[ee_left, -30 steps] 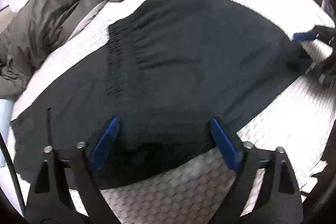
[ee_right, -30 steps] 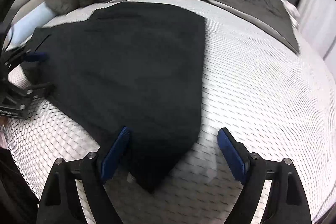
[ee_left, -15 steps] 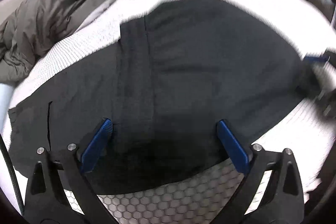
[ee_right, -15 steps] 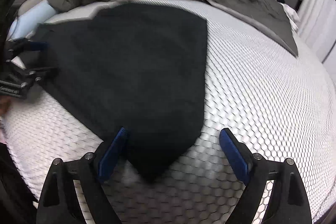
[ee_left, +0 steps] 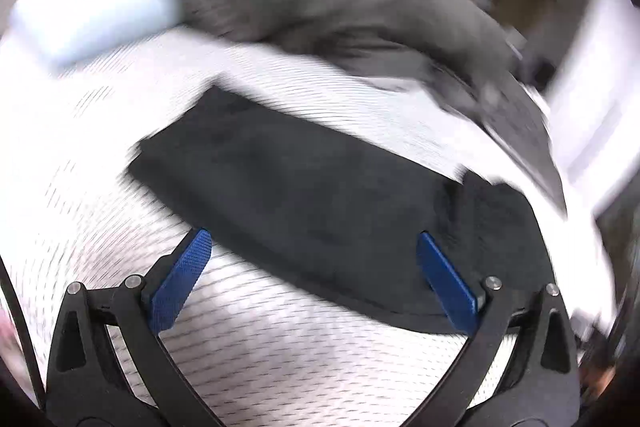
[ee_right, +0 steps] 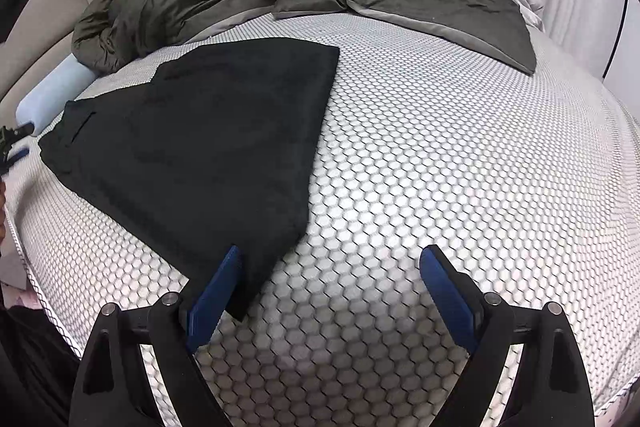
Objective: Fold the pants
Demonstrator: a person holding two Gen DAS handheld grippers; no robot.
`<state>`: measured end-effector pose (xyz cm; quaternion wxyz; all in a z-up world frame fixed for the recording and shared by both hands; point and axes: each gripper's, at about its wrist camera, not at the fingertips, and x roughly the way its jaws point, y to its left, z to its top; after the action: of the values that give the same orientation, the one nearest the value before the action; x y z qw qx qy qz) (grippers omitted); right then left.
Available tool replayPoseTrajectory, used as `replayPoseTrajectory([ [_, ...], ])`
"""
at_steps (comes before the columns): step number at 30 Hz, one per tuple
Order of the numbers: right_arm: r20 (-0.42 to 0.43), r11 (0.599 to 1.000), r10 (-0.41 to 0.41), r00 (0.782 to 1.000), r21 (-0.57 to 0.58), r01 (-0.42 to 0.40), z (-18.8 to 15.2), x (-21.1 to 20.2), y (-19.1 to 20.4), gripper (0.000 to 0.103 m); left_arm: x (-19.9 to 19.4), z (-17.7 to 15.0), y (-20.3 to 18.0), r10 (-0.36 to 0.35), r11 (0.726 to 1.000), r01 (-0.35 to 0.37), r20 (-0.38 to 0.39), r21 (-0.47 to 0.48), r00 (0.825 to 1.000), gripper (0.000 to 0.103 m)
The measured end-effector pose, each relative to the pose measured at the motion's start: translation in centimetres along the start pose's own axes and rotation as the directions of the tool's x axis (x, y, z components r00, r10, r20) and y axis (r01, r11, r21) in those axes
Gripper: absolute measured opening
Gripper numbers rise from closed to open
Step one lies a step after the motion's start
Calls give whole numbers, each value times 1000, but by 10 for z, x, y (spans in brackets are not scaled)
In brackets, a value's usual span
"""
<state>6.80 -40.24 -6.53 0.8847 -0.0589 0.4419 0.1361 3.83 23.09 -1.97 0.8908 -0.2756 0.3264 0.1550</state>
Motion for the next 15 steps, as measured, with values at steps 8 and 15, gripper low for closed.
replayPoseTrajectory([
  [8,-10,998,45,999,-35,-46,25,15,28,92,53,23,64,-44,944,13,-87,-329,995,54],
  [15,-8,998,63,998,-28,-63,32,19,33,92,37,34,35,93,967,-80,44,-241,995,3],
])
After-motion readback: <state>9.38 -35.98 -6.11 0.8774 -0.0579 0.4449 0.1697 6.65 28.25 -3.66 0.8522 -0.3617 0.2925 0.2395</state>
